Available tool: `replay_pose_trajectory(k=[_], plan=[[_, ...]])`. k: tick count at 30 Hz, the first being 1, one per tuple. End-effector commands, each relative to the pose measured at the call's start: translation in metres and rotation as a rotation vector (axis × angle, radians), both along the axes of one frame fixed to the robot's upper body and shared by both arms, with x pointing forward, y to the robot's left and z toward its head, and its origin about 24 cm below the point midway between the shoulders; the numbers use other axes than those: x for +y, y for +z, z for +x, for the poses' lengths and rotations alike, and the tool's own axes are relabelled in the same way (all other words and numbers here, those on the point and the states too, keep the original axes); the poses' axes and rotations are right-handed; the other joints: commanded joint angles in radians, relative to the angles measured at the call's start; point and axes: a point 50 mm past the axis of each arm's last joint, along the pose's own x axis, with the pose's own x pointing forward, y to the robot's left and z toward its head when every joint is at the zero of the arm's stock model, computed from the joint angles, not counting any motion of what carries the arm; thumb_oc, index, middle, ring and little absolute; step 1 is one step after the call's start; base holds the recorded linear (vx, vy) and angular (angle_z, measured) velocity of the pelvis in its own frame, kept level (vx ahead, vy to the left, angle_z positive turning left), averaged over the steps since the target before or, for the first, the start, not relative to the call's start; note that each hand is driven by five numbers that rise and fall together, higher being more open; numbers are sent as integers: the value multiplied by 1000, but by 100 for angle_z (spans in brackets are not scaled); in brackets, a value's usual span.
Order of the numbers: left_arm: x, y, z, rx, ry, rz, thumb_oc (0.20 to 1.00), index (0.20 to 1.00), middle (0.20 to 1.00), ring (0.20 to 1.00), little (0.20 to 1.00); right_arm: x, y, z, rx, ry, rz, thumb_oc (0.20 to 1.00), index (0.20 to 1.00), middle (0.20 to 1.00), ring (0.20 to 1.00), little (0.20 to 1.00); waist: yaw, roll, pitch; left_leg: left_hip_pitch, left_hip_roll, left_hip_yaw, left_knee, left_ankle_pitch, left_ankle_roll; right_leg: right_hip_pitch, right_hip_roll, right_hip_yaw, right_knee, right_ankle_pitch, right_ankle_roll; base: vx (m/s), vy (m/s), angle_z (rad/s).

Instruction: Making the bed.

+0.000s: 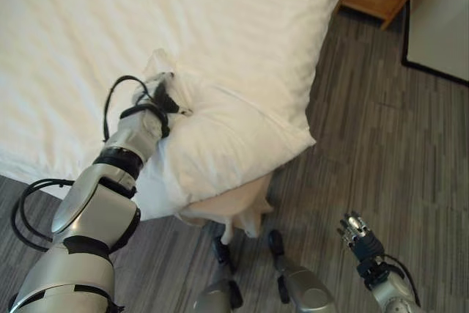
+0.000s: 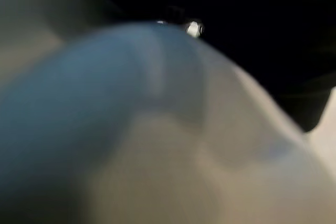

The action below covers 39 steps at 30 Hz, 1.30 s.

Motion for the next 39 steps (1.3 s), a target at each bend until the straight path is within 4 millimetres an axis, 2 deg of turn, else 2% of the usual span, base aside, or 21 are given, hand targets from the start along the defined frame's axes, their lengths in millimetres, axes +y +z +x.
replay_pose_trajectory(k=[1,2,3,7,8,12,13,15,21,22,24,25,26,27,29,30,31,32,33,37,39], plan=[[1,-49,-10,334,26,150,1000,1000,1000,1000,1000,-16,21,11,-94,-3,-51,1000,1000,1000,1000,1000,19,48,-10,116,37,36,9,-56,-51,-29,9,-36,12,79,76,-9,13,-8],[-4,-55,-11,359,13,149,445,445,445,445,445,-16,21,11,-94,5,-52,1000,1000,1000,1000,1000,17,51,-9,118,37,39,9,-58,-51,-30,9,-34,12,79,75,-16,8,-9],[-9,-59,-11,362,-1,136,200,200,200,200,200,-16,22,11,-98,11,-56,1000,1000,1000,1000,1000,15,53,-8,119,36,39,9,-58,-51,-30,9,-33,12,79,76,-14,4,-15],[-37,-49,-1,304,-99,105,200,200,200,200,200,-19,23,11,-97,14,-71,1000,1000,1000,1000,1000,18,65,-3,123,34,34,9,-59,-51,-25,7,-39,12,78,74,-30,-8,-8],[-37,-49,-1,304,-99,105,200,200,200,200,200,-19,23,11,-97,14,-71,1000,1000,1000,1000,1000,18,66,-3,124,34,34,9,-59,-51,-25,7,-39,12,78,74,0,0,0],[-73,-20,5,172,-276,88,200,200,200,200,200,-24,19,7,-79,-11,-76,1000,1000,1000,1000,1000,38,84,-6,130,27,12,9,-59,-49,-5,-3,-63,12,71,74,-15,-8,11],[-86,-11,-1,130,-372,65,200,200,200,200,200,-27,18,5,-68,-26,-84,1000,1000,1000,1000,1000,52,96,-10,139,20,0,9,-59,-47,10,-9,-75,12,68,75,-5,7,19],[-95,-3,-9,98,-453,47,200,200,200,200,200,-30,15,2,-52,-33,-92,1000,1000,1000,1000,1000,61,105,-16,147,14,-9,9,-62,-45,24,-15,-85,12,67,76,-26,16,15],[-111,7,-34,61,-628,-26,200,200,200,200,200,-38,12,-6,-30,-74,-107,1000,1000,1000,1000,1000,68,114,-20,169,-2,-15,9,-78,-37,44,-33,-111,12,96,93,-73,42,8],[-105,4,-39,80,-626,-70,200,200,200,200,200,-37,13,-6,-34,-76,-105,1000,1000,1000,1000,1000,71,113,-17,171,0,-9,9,-77,-34,45,-32,-113,17,102,94,-121,16,6],[-108,0,-46,117,-672,-93,200,200,200,200,200,-37,11,-9,-25,-88,-97,1000,1000,1000,1000,1000,61,123,-1,163,13,-15,9,-65,-31,20,-33,-50,99,84,102,-208,-10,-5],[-109,-3,-52,143,-702,-86,200,200,200,200,200,-34,7,-12,-12,-94,-78,1000,1000,1000,1000,1000,69,134,2,154,32,-21,9,-54,-29,6,-28,-14,171,24,97,-291,-91,-21],[-105,-11,-61,185,-709,-104,200,200,200,200,200,-28,2,-13,8,-85,-60,1000,1000,1000,1000,1000,99,142,-5,141,58,-14,9,-40,-27,35,-58,-44,243,-33,78,-236,-86,-21],[-104,-11,-61,185,-708,-104,200,200,200,200,200,-28,2,-13,7,-84,-60,1000,1000,1000,1000,1000,98,142,-6,138,59,-13,9,-36,-28,31,-56,-43,243,-30,76,-199,-132,-22],[-94,-26,-76,259,-709,-145,200,200,200,200,200,-24,-2,-14,24,-62,-58,1000,1000,1000,1000,1000,133,140,-29,128,72,-15,9,-20,-24,74,-97,-58,333,-41,66,-91,-163,-20],[-94,-45,-87,345,-731,-175,200,200,200,200,200,-20,-4,-14,30,-48,-55,1000,1000,1000,1000,1000,158,127,-49,126,65,-8,9,-19,-28,128,-114,-86,301,-46,73,-49,-143,-26],[-93,-45,-87,346,-729,-175,200,200,200,200,200,-20,-4,-15,31,-46,-55,1000,1000,1000,1000,1000,156,128,-51,124,67,-8,9,-15,-28,130,-111,-87,293,-39,72,-80,-234,-34],[-87,-64,-101,403,-699,-248,200,200,200,200,200,-16,-2,-6,21,-18,-60,1000,1000,1000,1000,1000,194,106,-81,110,68,8,9,4,-40,203,-113,-141,167,-58,75,-116,-216,-24],[-87,-80,-109,456,-694,-290,200,200,200,200,200,-14,-2,-3,16,-14,-48,1000,1000,1000,1000,1000,203,101,-84,105,73,10,9,21,-48,216,-103,-159,115,-66,72,-157,-287,-24],[-113,-118,-123,547,-707,-439,200,200,200,200,200,-12,10,12,-47,-8,-38,1000,1000,1000,1000,1000,205,117,-72,78,97,-15,9,101,-101,250,-57,-196,33,-78,40,-163,-216,2],[-121,-125,-126,572,-714,-474,200,200,200,200,200,-14,10,11,-45,-13,-41,1000,1000,1000,1000,1000,201,121,-71,78,101,-21,9,108,-102,262,-50,-201,29,-81,35,-109,-146,36]])
